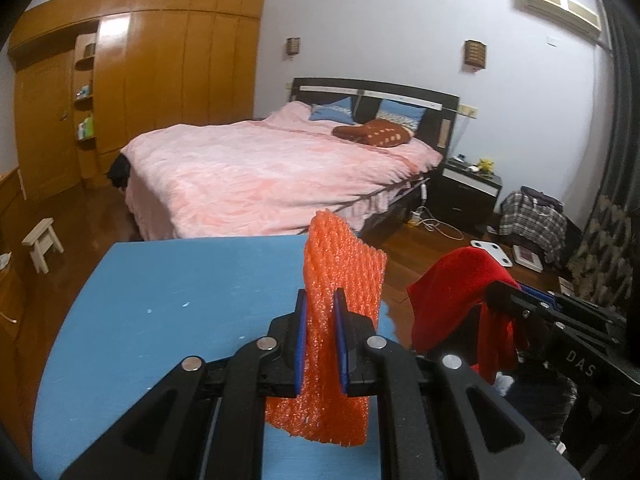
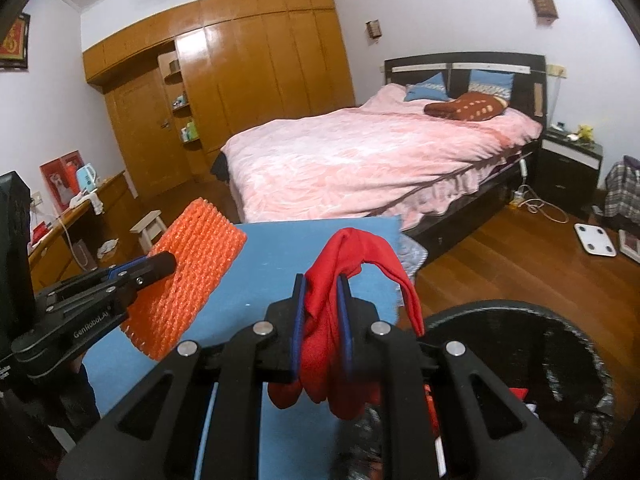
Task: Collect trash
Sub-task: 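Carry red cloth and orange mesh over the bin and open both grippers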
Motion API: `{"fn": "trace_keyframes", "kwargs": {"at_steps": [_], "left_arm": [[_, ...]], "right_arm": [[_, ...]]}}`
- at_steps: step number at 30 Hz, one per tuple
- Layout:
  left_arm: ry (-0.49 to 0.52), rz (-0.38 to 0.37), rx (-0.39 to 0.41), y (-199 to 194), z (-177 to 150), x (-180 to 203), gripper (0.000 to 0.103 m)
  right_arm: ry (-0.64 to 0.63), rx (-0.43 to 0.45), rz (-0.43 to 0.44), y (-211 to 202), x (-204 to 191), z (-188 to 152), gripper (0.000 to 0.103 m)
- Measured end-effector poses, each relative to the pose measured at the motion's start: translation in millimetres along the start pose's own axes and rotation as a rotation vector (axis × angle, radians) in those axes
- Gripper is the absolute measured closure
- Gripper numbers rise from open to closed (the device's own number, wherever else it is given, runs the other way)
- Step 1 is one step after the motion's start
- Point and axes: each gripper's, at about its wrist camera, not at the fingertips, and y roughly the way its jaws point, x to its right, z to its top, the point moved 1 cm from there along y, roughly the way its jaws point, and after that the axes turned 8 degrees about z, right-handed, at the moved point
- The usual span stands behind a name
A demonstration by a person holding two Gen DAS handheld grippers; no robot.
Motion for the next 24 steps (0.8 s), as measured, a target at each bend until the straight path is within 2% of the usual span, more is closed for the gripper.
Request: {"fn": "trace_keyframes", "kwargs": {"at_steps": [13,24], "left_arm": [[0.099,-0.116,0.004,-2.8,-2.8,82.2,0.090],[0.187,-0.217,-0.057,17.1,-23.6,148.2,0.091]], "right_arm": [[0.056,0.052,-0.118,-61.8,58.1,-16.6,0.088],[0.129,0.050,-0.221,-96.0,109.7,-47.0,0.087]]}}
